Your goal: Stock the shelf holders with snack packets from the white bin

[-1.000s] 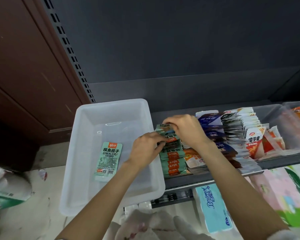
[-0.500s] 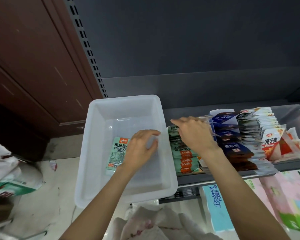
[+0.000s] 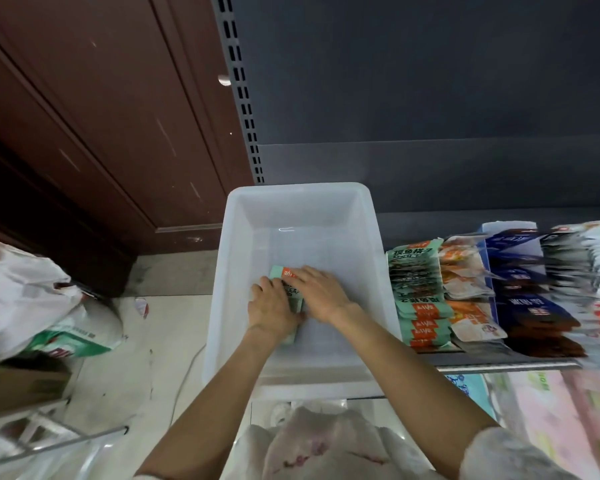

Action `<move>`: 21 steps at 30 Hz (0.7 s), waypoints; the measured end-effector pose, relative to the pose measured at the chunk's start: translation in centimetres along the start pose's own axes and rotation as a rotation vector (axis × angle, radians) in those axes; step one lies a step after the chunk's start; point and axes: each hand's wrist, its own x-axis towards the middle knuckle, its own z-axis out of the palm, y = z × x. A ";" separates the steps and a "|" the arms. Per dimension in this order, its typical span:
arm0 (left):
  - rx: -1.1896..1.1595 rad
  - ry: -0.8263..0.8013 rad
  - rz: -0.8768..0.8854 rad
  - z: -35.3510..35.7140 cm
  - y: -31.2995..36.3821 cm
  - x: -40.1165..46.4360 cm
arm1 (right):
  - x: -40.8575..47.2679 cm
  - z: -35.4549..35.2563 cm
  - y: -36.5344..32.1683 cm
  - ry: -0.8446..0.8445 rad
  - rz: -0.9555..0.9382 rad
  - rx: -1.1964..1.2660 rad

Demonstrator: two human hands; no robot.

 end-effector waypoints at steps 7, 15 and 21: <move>-0.053 -0.061 0.222 -3.5 -1.3 -2.0 | -2.2 -1.2 0.9 0.284 0.013 0.106; -0.978 0.005 0.607 -11.2 1.6 -5.5 | -14.3 -10.8 2.9 0.535 0.079 0.827; -1.106 0.369 0.692 -11.9 8.6 -5.4 | -20.2 -11.8 6.7 1.108 0.221 0.782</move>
